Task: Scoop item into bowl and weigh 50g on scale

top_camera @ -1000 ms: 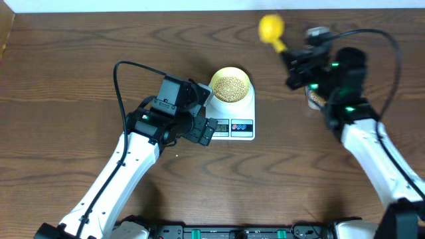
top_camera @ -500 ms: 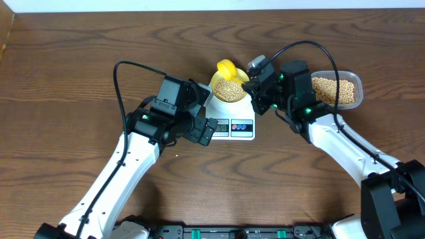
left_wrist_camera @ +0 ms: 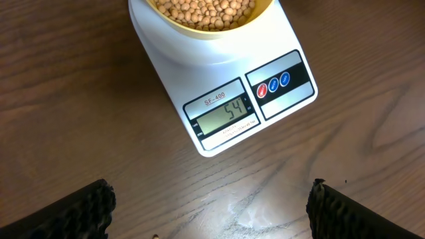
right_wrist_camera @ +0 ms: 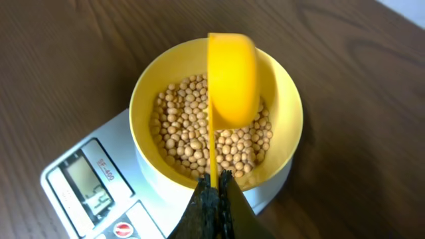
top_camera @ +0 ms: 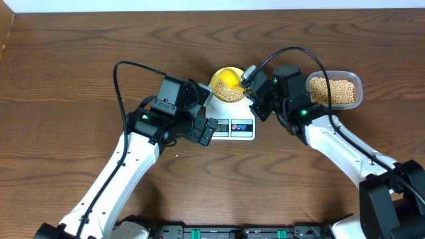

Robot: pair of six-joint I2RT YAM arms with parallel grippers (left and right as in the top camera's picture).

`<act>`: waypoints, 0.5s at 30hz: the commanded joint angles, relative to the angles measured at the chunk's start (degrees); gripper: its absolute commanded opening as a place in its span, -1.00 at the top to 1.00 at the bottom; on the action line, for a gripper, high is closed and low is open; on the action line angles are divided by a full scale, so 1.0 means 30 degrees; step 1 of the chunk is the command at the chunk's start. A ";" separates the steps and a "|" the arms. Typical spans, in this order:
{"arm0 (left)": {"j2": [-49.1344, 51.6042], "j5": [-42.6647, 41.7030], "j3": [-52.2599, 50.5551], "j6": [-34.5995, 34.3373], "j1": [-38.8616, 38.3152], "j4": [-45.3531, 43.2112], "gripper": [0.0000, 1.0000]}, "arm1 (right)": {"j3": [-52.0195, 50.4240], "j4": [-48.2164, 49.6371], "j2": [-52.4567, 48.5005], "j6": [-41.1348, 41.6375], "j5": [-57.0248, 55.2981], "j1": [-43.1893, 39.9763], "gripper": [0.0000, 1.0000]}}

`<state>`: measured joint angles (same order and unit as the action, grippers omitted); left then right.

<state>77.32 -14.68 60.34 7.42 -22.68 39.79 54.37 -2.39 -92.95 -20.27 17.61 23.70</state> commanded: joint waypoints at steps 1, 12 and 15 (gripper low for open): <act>0.0058 0.0066 -0.0168 -0.0153 -0.0058 -0.0007 -0.89 | 0.0058 -0.0066 -0.0073 -0.1056 -0.0619 0.0175 0.98; 0.0058 0.0066 -0.0168 -0.0153 -0.0058 -0.0007 -0.89 | 0.0058 -0.0211 -0.0882 -0.1042 -0.0605 0.0495 0.98; 0.0058 0.0058 -0.0168 -0.0153 -0.0058 -0.0007 -0.89 | 0.0058 -0.0532 -0.0882 -0.1035 -0.0138 0.0590 0.98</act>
<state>77.32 -14.68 60.34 7.42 -22.68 39.79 54.37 -2.85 -95.11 -22.85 16.03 24.71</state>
